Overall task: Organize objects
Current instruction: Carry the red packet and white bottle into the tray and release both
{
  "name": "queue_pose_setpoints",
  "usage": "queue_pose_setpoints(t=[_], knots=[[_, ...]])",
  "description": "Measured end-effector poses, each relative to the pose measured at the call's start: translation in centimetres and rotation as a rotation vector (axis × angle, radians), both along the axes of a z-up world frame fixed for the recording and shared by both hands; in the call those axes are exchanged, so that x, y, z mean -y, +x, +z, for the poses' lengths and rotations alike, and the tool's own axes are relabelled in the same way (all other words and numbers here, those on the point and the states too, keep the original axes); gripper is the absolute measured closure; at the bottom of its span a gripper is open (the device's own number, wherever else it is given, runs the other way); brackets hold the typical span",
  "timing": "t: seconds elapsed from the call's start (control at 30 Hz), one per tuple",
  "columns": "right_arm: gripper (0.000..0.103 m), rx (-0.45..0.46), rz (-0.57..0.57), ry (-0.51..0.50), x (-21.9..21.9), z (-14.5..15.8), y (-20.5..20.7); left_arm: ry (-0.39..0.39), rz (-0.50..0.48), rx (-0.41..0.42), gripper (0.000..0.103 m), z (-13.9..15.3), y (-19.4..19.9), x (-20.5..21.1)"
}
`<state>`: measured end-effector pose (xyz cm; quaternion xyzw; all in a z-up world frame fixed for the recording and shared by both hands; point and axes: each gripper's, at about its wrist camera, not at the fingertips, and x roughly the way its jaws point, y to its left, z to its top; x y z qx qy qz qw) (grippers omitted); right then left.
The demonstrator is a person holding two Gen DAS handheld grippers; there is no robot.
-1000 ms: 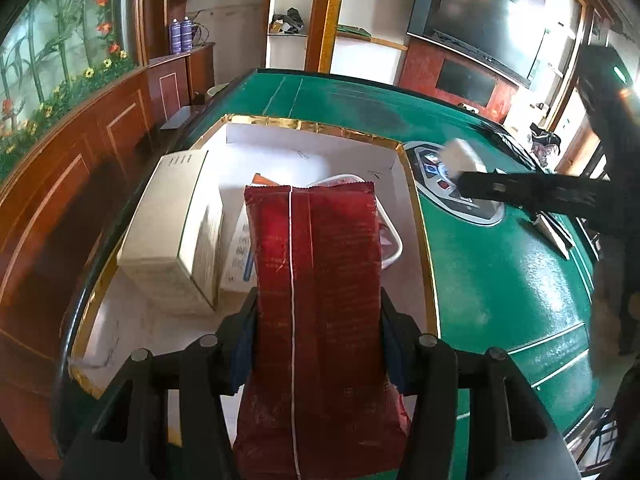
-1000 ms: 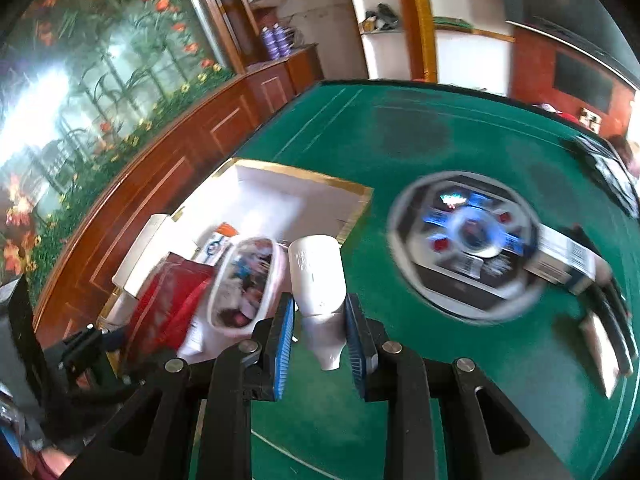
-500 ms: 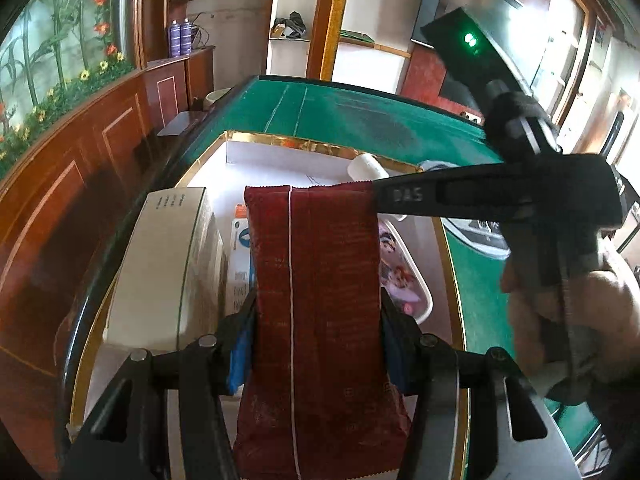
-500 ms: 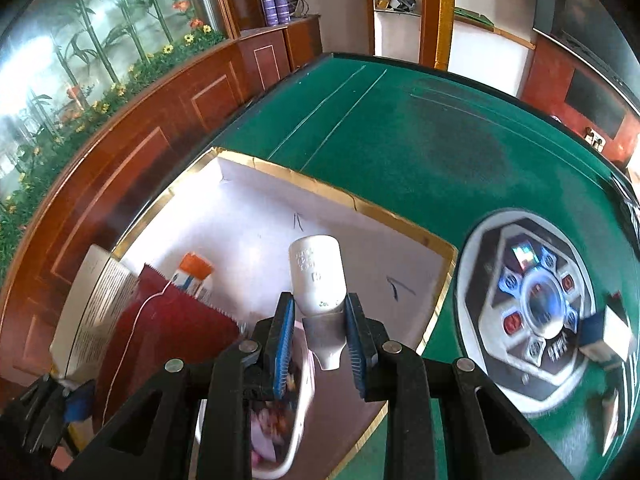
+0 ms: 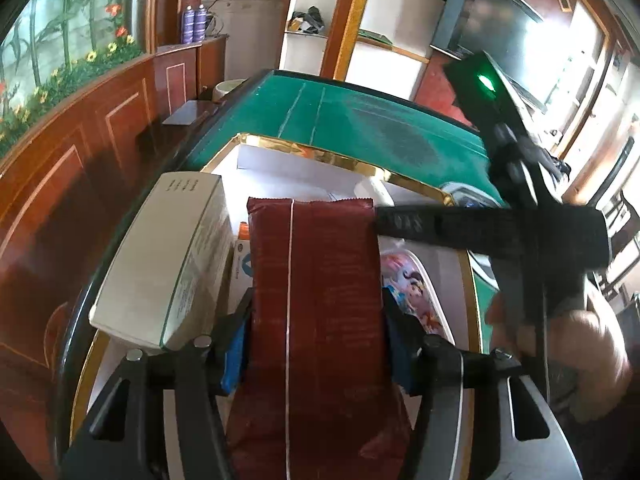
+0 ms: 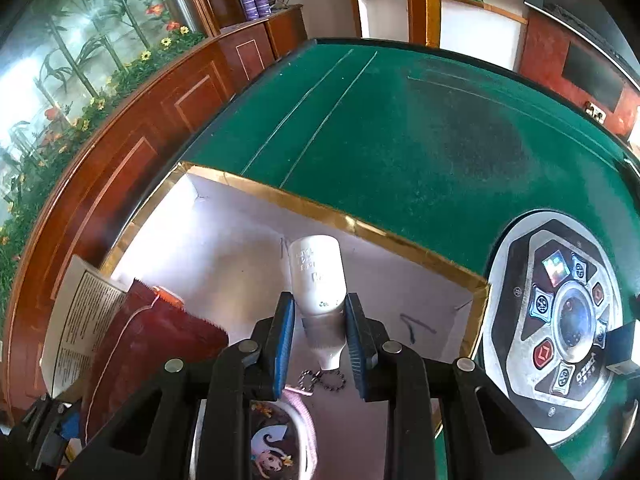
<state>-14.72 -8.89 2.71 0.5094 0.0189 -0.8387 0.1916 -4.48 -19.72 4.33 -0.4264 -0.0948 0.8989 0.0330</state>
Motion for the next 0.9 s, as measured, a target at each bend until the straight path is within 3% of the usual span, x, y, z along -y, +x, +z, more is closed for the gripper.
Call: queue_pose_setpoints(t=[0.17,0.23,0.3,0.5,0.63,0.83,0.9], knots=[[0.075,0.007,0.017,-0.004,0.0,0.0,0.0,0.046,0.029,-0.005,0.040,0.0,-0.5,0.8],[0.066,0.008,0.008,-0.034,-0.4,0.2,0.1,0.074,0.033,-0.017,0.034,0.2,-0.4,1.1],[0.045,0.000,-0.007,-0.072,-0.9,0.7,0.4,0.103,0.041,-0.036,0.026,0.6,-0.4,1.4],[0.040,-0.039,-0.050,-0.168,-3.8,3.1,2.3,0.104,0.066,-0.150,0.014,3.3,0.8,1.3],[0.039,-0.076,-0.064,-0.182,-6.5,4.2,4.6,0.032,0.104,-0.204,0.008,3.6,2.0,0.4],[0.037,-0.161,-0.129,-0.127,-11.4,5.2,9.1,-0.108,0.083,-0.133,0.007,1.3,2.6,-2.9],[0.037,-0.194,-0.147,-0.114,-12.8,5.6,10.5,-0.125,0.089,-0.149,0.007,1.4,3.2,-3.4]])
